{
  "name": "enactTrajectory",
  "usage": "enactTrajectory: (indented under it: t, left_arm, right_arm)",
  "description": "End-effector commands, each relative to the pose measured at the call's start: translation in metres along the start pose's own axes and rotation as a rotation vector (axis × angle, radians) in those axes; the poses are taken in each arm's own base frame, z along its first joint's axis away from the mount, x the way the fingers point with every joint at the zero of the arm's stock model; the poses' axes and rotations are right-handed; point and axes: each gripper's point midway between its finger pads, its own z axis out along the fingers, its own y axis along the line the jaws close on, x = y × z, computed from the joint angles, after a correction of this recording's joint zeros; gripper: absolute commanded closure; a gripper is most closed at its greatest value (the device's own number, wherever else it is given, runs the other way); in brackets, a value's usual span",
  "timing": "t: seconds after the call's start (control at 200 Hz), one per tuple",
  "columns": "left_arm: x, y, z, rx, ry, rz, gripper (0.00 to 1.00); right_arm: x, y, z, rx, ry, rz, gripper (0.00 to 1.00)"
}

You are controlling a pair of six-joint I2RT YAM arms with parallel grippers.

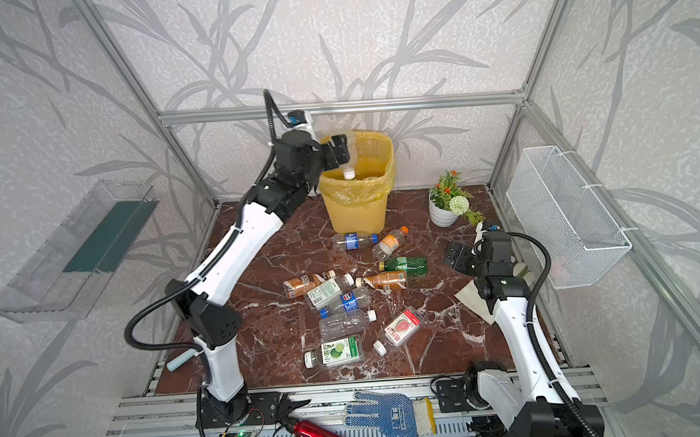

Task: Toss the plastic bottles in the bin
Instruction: 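Lift the clear ridged bottle with the left gripper and drop it into the bin, then grasp the guava-juice bottle with the right gripper while the left gripper lowers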

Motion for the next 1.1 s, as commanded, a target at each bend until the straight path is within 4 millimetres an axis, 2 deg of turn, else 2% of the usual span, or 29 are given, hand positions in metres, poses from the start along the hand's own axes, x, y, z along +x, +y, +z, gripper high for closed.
enactTrajectory:
  t: [0.0,0.06,0.16,0.25,0.425,0.525,0.65,0.745,0.839,0.904,1.094]
  left_arm:
    - [-0.098,-0.045,-0.084,0.181,-0.206,0.024,0.01]
    - [-0.102,-0.041,-0.098,0.17,-0.219,0.041,0.01]
    - [-0.091,-0.024,-0.113,0.131,-0.213,0.051,0.01]
    - [-0.071,-0.001,-0.12,0.066,-0.189,0.044,0.01]
    - [-0.034,0.05,-0.134,-0.039,-0.125,0.022,0.01]
    - [-0.002,0.086,-0.142,-0.137,-0.061,0.037,0.01]
    - [0.059,0.135,-0.153,-0.255,0.059,0.01,0.01]
    - [0.106,0.169,-0.166,-0.321,0.133,-0.033,0.01]
    - [0.138,0.196,-0.185,-0.389,0.171,-0.048,0.01]
    - [0.151,0.208,-0.196,-0.414,0.19,-0.042,0.01]
    - [0.19,0.231,-0.219,-0.479,0.292,0.001,0.01]
  right_arm:
    - [-0.003,0.006,-0.013,-0.02,-0.012,-0.014,0.02]
    - [0.001,0.006,-0.012,-0.021,0.001,-0.009,0.02]
    - [0.007,0.005,-0.008,-0.031,0.02,0.02,0.02]
    - [0.012,0.005,-0.006,-0.033,0.038,0.045,0.03]
    - [0.009,0.004,-0.01,-0.025,0.025,0.063,0.04]
    - [0.011,0.007,-0.012,-0.035,0.032,0.082,0.04]
    - [0.022,0.009,-0.008,-0.017,0.066,0.097,0.05]
    - [0.037,0.014,-0.002,-0.007,0.109,0.113,0.05]
    - [0.06,0.019,0.002,0.028,0.179,0.12,0.06]
    - [0.08,0.016,0.0,0.096,0.235,0.109,0.05]
    - [0.136,0.017,-0.011,0.182,0.376,0.265,0.02]
